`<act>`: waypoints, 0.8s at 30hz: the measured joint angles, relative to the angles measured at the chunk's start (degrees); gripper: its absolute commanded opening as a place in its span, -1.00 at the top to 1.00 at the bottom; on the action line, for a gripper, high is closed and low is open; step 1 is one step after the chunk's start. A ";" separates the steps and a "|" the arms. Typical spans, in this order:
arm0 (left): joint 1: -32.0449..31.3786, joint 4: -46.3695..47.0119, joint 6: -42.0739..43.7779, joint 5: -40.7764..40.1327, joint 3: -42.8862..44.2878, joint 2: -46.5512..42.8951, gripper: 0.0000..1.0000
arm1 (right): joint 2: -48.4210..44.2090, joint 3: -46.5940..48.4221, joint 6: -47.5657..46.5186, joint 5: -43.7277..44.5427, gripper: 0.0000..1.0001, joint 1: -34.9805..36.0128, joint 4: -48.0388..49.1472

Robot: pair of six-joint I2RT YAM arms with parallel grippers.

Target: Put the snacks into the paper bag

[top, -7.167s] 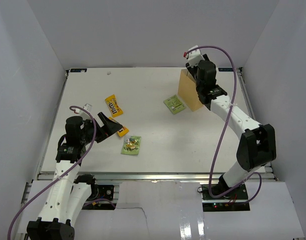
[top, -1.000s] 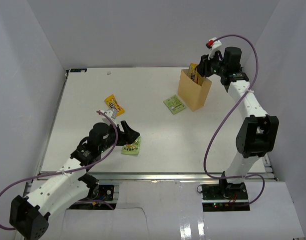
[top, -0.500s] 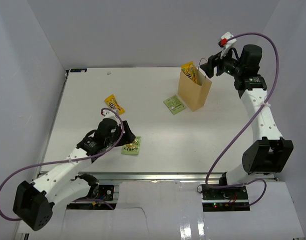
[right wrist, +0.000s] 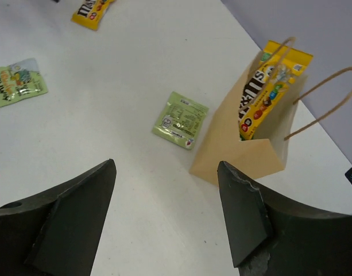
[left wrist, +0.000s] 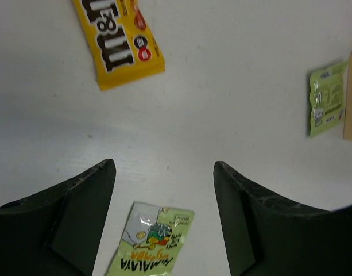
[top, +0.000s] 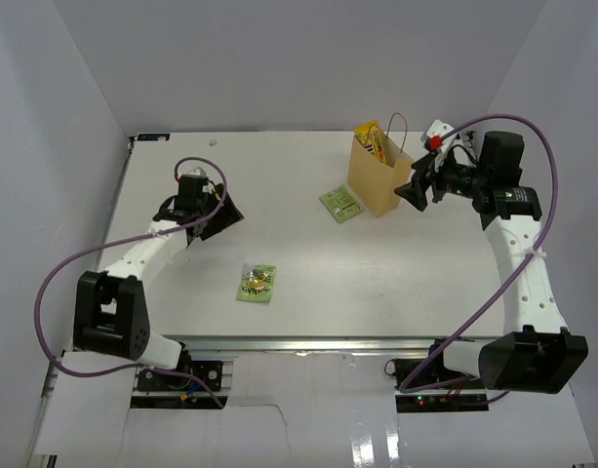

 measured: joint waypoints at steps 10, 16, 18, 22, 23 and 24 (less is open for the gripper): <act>5.03 0.04 -0.70 1.07 15.96 20.17 -0.49 | -6.75 -4.94 -13.94 -10.43 -0.54 0.20 -16.96; 5.33 -3.82 -1.03 -2.40 24.00 29.90 -0.44 | -6.49 -12.39 -18.23 -11.74 -0.53 2.91 -22.03; 5.33 -4.39 -1.09 -3.45 25.05 31.06 -0.44 | -6.49 -15.32 -18.45 -11.82 -0.53 4.70 -22.43; 5.33 -5.70 -0.98 -5.25 25.59 31.50 -0.41 | -7.15 -20.31 -17.20 -11.80 -0.53 7.76 -21.59; 5.33 -5.97 -0.92 -5.57 25.90 31.69 -0.40 | -7.32 -20.85 -16.83 -11.76 -0.53 8.22 -21.51; 5.33 -6.25 -0.87 -6.01 26.32 31.98 -0.37 | -7.48 -21.16 -16.17 -11.78 -0.53 8.66 -21.14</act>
